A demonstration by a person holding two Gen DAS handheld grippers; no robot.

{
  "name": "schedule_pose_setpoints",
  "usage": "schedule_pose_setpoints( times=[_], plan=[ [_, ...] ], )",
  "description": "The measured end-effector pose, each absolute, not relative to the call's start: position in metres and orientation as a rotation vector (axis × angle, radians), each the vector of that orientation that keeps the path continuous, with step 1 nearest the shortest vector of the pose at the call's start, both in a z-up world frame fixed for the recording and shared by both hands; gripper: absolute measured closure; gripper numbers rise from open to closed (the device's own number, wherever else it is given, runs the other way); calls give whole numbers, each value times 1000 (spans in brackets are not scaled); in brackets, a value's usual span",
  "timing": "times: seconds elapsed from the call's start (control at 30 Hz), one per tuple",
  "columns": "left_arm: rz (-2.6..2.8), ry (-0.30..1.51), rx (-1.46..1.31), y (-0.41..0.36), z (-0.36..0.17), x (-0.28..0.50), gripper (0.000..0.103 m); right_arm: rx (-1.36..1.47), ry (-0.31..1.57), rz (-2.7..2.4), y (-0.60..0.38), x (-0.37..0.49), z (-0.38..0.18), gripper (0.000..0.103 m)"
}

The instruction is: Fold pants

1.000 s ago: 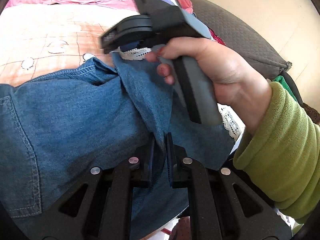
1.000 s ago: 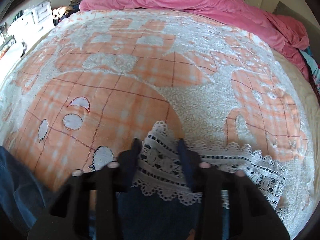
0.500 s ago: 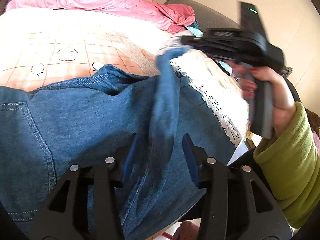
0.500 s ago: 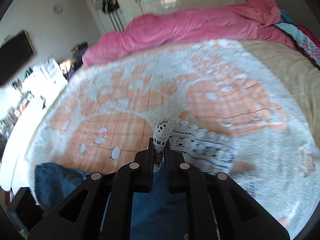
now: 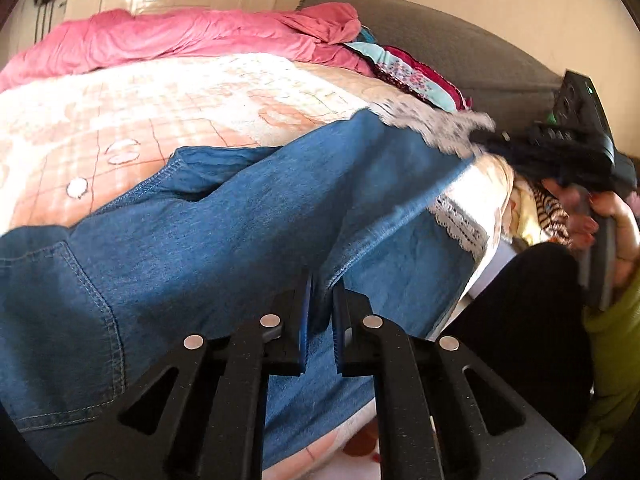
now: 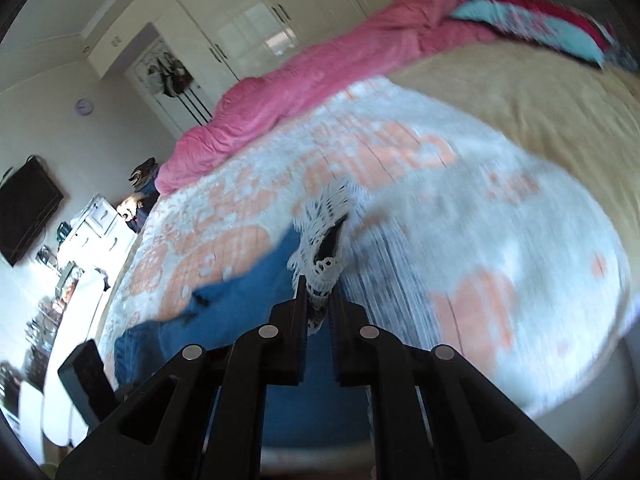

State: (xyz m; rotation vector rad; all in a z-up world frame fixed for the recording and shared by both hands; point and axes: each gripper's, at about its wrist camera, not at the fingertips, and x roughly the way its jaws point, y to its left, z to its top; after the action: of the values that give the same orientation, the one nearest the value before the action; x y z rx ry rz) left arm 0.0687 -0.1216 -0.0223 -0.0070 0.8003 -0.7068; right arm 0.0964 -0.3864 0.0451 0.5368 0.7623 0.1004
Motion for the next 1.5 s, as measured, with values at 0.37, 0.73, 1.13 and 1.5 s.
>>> schedule_pose_setpoints(
  times=[0.37,0.73,1.13,1.5],
  plan=[
    [-721,826,41,-127,-31,65,100,624,925,52,-401,71,7,78],
    [-789,813,121,-131,-24,43,103,366,1037,18,-393,71,8,94],
    [-795,882,170,-138,-40,47,102,382,1105,-73,-402,72,1,66],
    [-777,866,134,-120,-31,33,76,-253,912,240,-289,39,27,49]
  ],
)
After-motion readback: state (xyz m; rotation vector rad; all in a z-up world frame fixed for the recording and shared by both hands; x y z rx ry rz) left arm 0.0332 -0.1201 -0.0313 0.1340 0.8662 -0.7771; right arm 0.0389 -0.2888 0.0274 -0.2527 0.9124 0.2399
